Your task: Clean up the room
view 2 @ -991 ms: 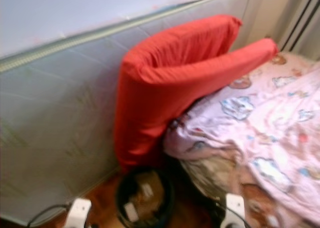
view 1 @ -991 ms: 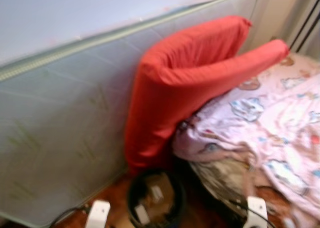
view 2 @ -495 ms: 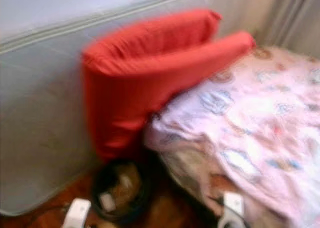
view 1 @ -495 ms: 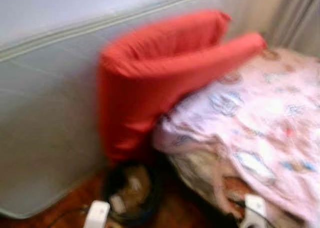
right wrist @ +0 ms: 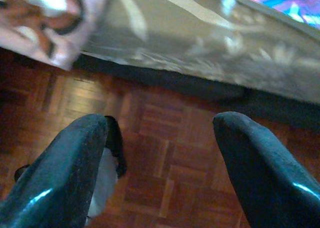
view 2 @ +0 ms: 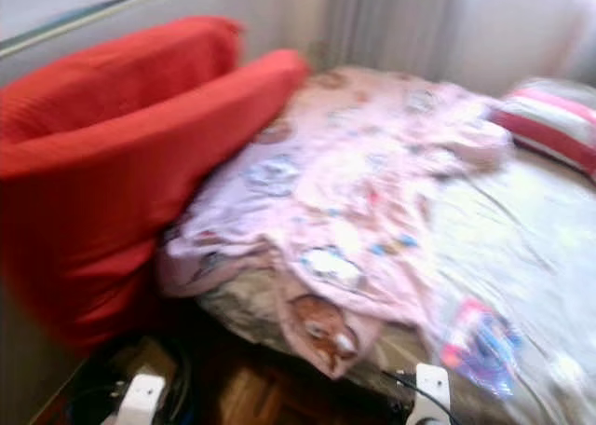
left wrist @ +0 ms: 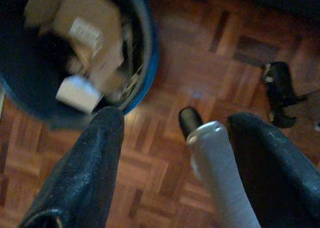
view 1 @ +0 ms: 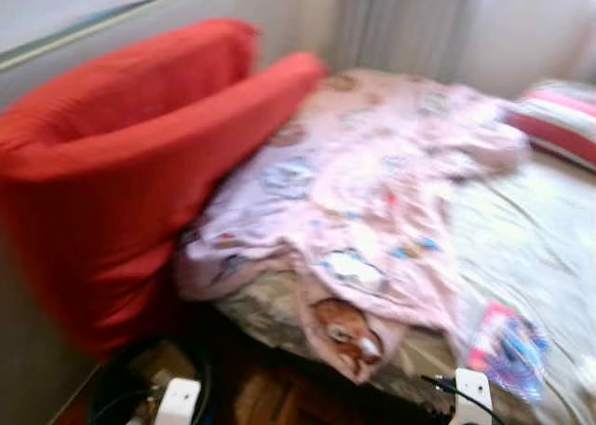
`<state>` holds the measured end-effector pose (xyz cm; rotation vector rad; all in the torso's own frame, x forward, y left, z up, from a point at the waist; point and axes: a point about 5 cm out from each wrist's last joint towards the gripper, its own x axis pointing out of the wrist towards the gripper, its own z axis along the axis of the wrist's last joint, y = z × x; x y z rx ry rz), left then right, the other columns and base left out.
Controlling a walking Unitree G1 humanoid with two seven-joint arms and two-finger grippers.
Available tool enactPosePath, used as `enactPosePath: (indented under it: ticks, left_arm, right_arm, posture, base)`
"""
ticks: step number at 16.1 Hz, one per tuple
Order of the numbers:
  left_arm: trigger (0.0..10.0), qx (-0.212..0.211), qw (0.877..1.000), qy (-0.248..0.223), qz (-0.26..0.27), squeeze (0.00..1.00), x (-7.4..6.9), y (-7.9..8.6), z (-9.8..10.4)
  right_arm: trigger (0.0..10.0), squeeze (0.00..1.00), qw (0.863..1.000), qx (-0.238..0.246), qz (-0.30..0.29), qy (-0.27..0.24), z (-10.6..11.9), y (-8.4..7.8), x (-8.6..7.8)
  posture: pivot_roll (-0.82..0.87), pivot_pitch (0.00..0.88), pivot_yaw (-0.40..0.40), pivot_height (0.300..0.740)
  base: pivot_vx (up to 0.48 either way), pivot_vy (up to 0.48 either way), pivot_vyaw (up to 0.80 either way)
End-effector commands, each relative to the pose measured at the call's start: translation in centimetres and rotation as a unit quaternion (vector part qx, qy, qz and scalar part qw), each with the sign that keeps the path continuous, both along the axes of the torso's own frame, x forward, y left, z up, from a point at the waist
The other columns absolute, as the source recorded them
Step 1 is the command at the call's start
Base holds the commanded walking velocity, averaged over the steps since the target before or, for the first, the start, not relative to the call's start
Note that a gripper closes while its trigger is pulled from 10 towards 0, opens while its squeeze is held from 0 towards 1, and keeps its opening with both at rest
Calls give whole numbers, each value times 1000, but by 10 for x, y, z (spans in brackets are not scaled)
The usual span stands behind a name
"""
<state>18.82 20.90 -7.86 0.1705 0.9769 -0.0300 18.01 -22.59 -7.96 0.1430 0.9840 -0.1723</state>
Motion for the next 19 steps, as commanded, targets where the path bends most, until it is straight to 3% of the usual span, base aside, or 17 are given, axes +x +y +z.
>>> enactPosePath:
  ticks: [1,7,12,14,16,19]
  left_arm:
    - [10000,1,1000,6,3,0,0,-1,-1]
    - [10000,12,1000,5,-9,0,2,3,1]
    - [10000,21,1000,17,-2,0,-17,26,-2]
    - [10000,18,1000,20,-5,0,-20,18,-5]
    - [10000,13,1000,23,-13,0,-18,0,-8]
    - [10000,10,999,26,-18,0,-18,-6,-9]
  right_arm:
    - [10000,0,1000,0,-1,-1,1,-1,2]
    - [10000,0,1000,0,-4,-7,1,-1,2]
    - [10000,0,1000,1,-6,-8,1,0,2]
    - [10000,0,1000,3,-9,-6,0,0,1]
    - [10000,0,1000,0,-1,-3,0,0,0]
    - [10000,0,1000,1,-1,-2,-1,1,-1]
  posture:
    - [61,72,-21,740]
    - [61,71,-21,740]
    - [61,60,-21,740]
    - [63,64,-22,740]
    - [64,64,-19,740]
    - [59,70,-11,740]
  base:
    - [0,0,-775]
    - [0,-54,-615]
    - [0,-406,-80]
    - [0,-407,-766]
    - [0,-371,-747]
    - [0,0,-744]
